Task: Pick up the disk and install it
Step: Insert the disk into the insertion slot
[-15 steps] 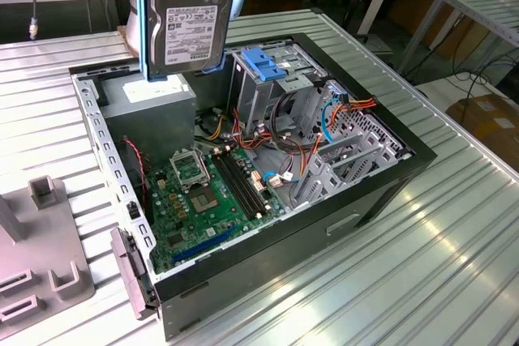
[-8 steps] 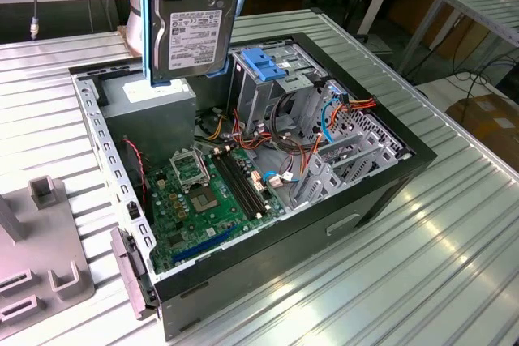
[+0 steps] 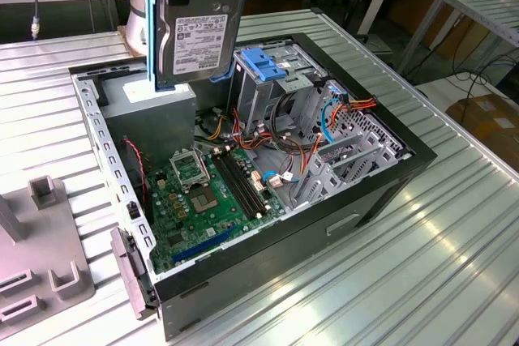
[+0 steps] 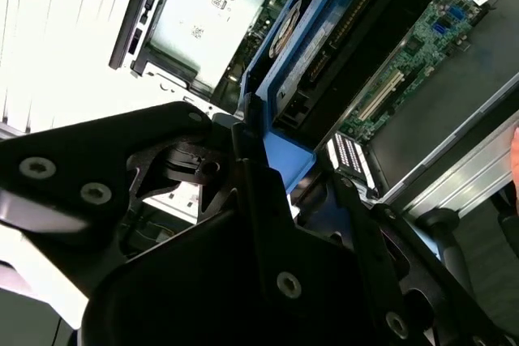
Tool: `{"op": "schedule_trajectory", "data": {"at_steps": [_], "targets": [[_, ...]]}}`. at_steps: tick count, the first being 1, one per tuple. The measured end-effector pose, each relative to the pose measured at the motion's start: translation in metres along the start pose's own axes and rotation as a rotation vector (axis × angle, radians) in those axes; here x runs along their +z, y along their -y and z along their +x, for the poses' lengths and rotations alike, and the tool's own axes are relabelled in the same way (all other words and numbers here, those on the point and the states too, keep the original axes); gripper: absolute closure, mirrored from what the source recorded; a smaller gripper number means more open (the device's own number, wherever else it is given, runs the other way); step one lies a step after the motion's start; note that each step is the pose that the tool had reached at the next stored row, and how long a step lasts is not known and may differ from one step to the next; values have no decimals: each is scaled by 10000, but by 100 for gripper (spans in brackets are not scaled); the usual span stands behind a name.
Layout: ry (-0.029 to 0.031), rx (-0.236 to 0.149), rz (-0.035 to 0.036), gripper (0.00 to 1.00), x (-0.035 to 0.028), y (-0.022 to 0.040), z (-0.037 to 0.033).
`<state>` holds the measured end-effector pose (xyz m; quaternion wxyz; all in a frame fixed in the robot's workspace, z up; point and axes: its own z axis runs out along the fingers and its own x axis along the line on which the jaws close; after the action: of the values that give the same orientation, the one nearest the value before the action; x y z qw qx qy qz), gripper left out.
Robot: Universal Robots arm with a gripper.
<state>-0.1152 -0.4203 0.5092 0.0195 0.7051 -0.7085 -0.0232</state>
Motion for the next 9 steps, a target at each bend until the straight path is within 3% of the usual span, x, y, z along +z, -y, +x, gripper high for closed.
{"op": "schedule_trajectory", "data": {"at_steps": [9], "targets": [[0, 0, 0, 63, -2, 30, 111]]}}
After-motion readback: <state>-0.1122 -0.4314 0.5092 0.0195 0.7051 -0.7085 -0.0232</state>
